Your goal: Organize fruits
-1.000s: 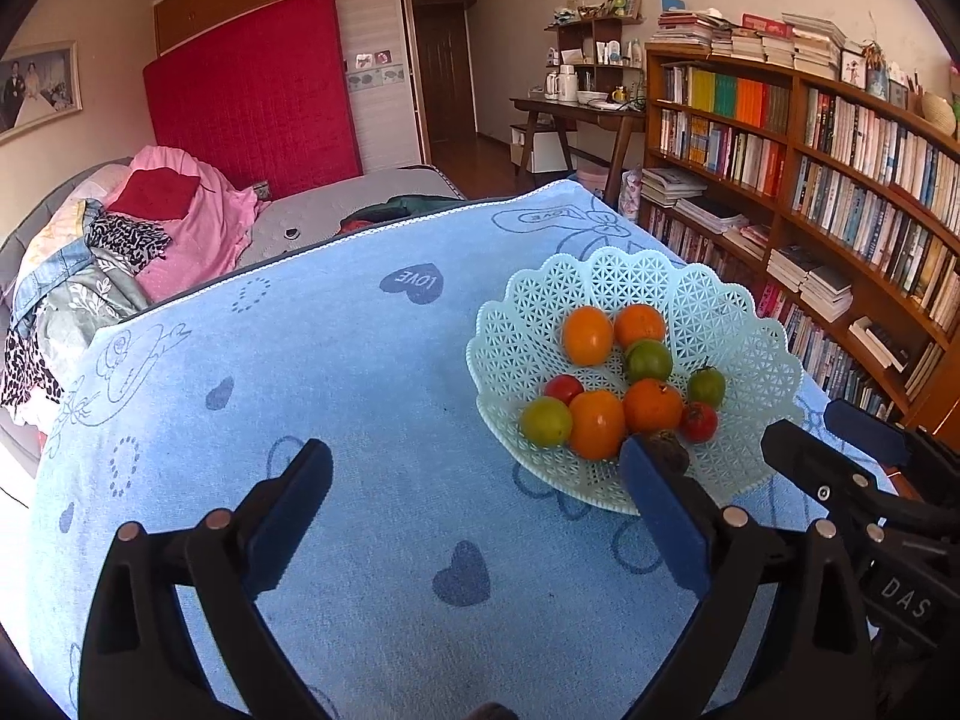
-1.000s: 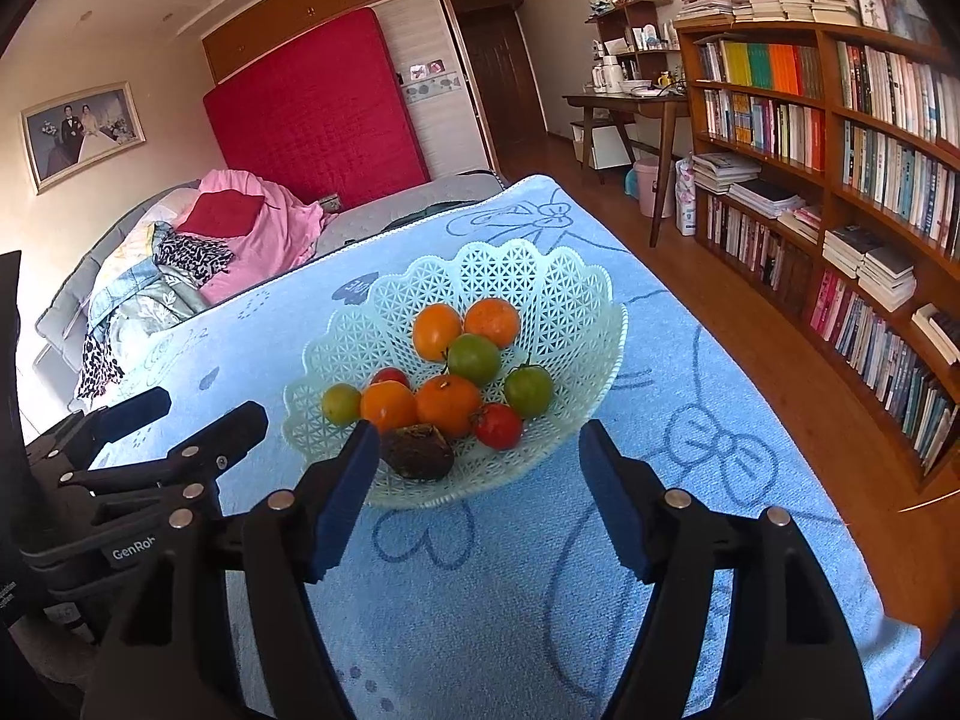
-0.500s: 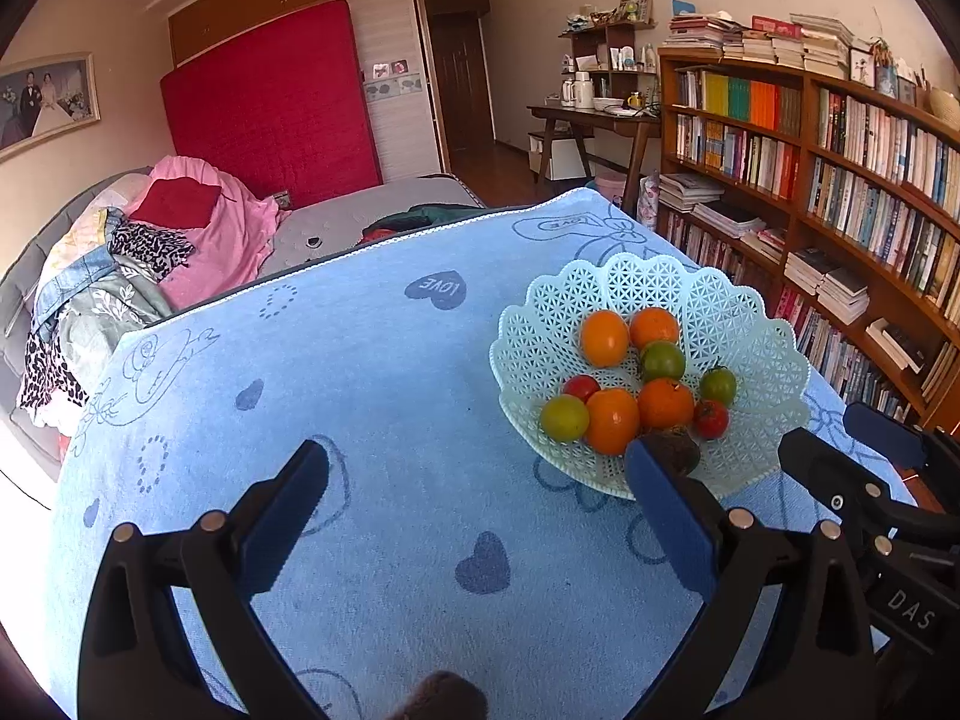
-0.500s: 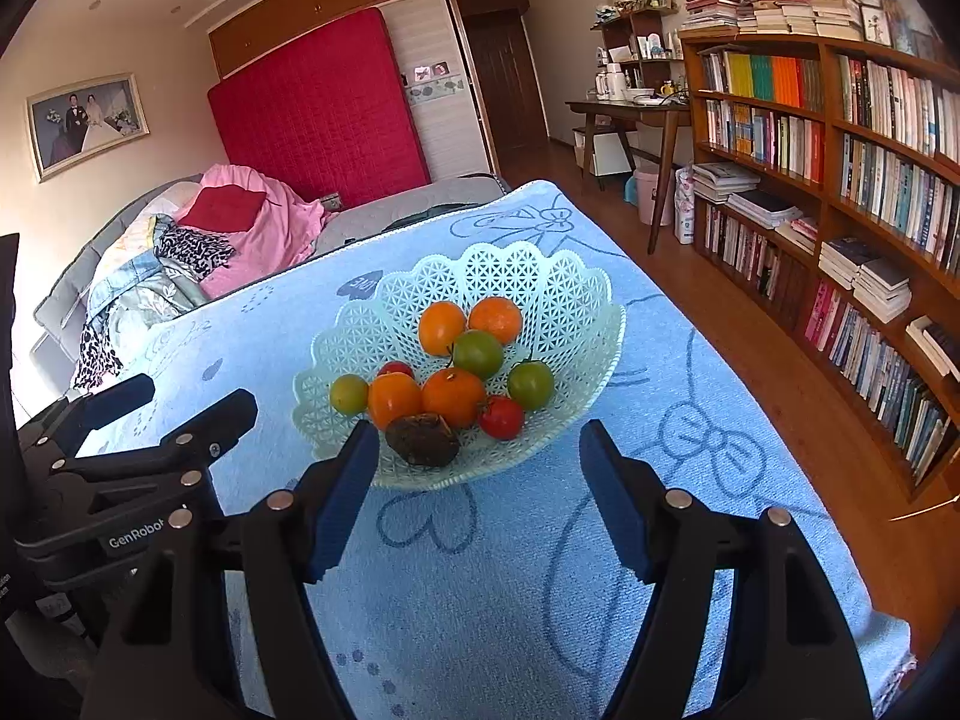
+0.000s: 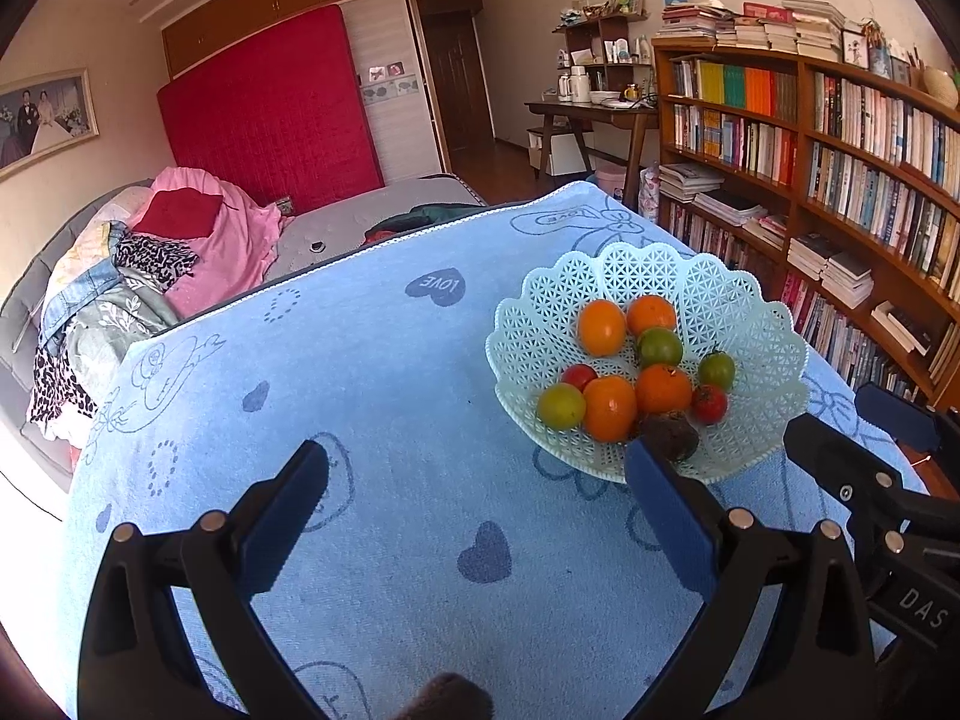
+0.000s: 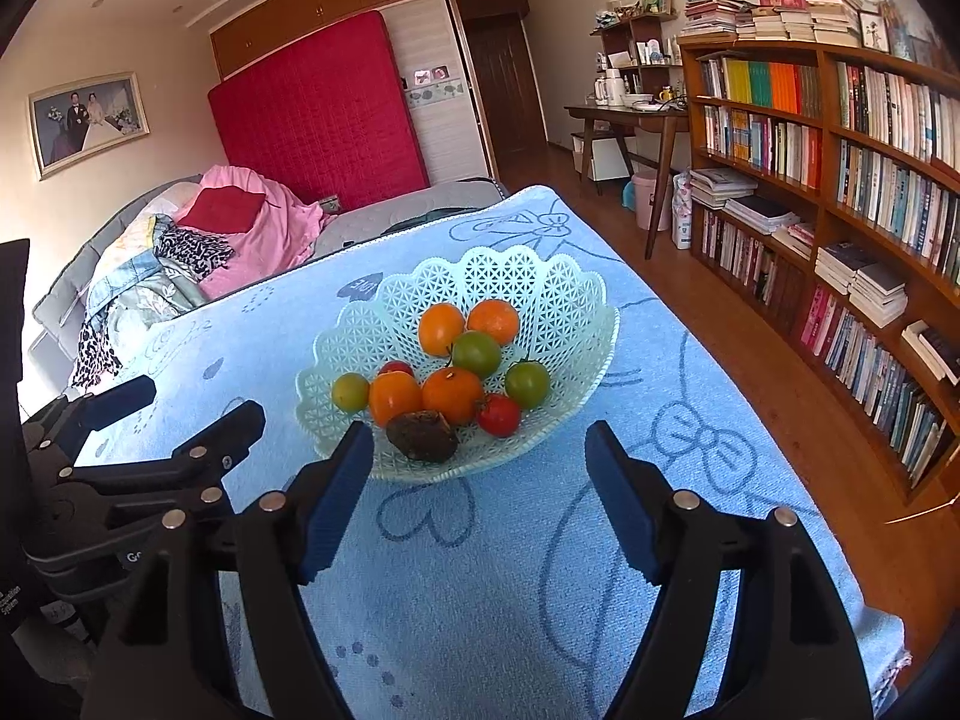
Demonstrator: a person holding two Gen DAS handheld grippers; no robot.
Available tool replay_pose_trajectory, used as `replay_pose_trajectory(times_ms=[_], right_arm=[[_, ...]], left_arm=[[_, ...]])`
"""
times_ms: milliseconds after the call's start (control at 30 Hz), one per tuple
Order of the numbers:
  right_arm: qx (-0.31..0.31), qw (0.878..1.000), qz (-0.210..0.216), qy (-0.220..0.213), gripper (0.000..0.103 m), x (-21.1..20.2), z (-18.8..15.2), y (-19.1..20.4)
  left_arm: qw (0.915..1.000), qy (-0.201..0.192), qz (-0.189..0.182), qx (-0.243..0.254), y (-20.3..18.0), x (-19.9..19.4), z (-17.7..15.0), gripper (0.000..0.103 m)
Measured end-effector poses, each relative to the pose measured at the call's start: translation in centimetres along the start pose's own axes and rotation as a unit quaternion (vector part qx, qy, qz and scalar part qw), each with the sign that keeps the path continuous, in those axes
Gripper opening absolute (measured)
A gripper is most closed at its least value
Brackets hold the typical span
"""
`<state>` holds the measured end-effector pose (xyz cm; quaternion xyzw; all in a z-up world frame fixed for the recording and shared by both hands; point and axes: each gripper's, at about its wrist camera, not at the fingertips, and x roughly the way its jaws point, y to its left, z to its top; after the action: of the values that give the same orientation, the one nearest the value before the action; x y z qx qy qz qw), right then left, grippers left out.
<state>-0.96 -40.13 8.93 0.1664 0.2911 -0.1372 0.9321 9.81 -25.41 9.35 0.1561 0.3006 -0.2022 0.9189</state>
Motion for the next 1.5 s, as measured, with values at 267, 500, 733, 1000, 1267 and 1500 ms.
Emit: replay_pose_trajectory(times_ms=[267,500,733,1000,1267,1500], right_arm=[[0.000,1.000,-0.002,0.001,0.075,-0.21,0.00,-0.07],[0.000,1.000,-0.001,0.001,0.075,-0.23,-0.02,-0.11],[0.000,1.000,-0.001,0.000,0.075,-0.22,-0.04,-0.10],[0.000,1.000,-0.001,0.000,0.075,-0.25,-0.04,-0.10],[0.000,1.000,-0.002,0.002,0.075,-0.26,-0.06,-0.12],[-0.005,1.000,-0.010,0.000,0.075,-0.22,-0.39,-0.16]], left_arm=[[1.0000,0.000,0.001,0.003,-0.10,-0.06,0.05,0.098],[1.0000,0.000,0.001,0.003,-0.13,-0.05,0.02,0.098],[1.0000,0.000,0.001,0.003,-0.13,-0.04,0.02,0.098],[1.0000,0.002,0.002,0.004,-0.22,0.09,-0.16,0.098],[1.0000,0.008,-0.002,0.003,-0.26,0.55,-0.27,0.098],[0.9999,0.009,-0.004,0.006,-0.48,0.64,-0.20,0.098]])
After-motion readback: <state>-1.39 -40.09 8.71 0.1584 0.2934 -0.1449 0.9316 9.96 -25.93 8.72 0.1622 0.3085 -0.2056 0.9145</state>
